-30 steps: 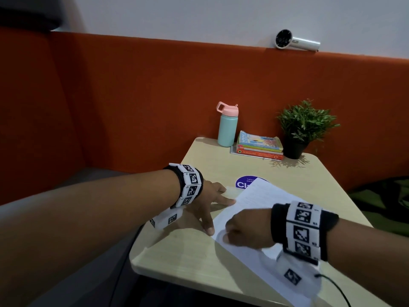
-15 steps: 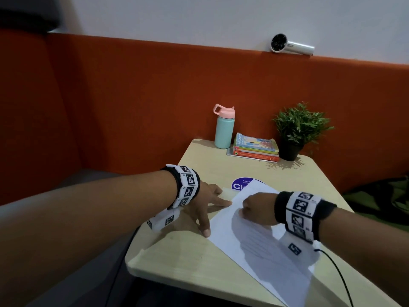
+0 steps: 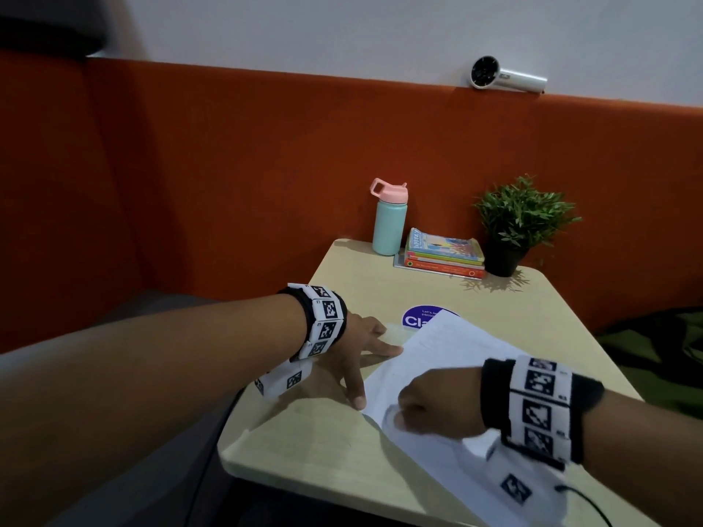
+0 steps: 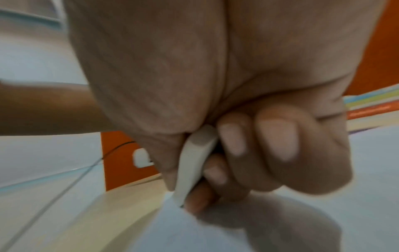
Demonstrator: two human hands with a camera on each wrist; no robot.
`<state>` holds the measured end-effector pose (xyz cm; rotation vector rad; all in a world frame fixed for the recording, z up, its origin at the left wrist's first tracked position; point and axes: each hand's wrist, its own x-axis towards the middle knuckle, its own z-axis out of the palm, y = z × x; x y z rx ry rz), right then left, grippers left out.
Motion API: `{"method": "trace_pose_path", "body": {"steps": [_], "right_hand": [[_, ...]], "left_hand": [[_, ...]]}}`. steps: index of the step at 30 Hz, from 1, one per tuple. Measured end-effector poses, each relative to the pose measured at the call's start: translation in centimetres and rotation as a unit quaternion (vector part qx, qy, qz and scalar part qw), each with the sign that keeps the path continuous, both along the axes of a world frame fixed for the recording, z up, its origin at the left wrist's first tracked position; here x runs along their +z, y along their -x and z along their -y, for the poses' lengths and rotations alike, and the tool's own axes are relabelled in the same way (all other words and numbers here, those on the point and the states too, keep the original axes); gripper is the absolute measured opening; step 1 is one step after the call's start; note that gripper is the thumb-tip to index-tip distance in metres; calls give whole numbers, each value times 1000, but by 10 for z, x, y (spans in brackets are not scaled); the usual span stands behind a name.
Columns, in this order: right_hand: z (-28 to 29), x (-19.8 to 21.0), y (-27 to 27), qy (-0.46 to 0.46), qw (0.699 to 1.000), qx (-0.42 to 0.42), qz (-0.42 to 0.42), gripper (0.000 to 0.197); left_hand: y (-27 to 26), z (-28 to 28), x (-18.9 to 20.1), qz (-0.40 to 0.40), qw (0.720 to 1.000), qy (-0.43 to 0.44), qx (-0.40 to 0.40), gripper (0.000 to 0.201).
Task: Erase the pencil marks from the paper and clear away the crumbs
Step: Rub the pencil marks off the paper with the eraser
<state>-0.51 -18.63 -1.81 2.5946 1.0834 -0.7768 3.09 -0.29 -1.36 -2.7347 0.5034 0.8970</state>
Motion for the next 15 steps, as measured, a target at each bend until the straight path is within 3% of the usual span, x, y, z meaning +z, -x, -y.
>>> {"method": "trace_pose_path", "body": {"steps": [4,7,11,15], "right_hand": [[15,3,-39,7,997,-63,41,33],[17,-5,-46,25,996,-59,62,39],[15,-2,-33,23,996,-52,72,45],[18,-1,-2,16,999,1,32,36]], "left_hand": [[4,5,7,2,1000,3,-2,111],[6,14,10,28,999,33,-14,112],[1,20,-3,43,997,7,-67,118],[1,17,-17,43,997,21,-65,121]]}}
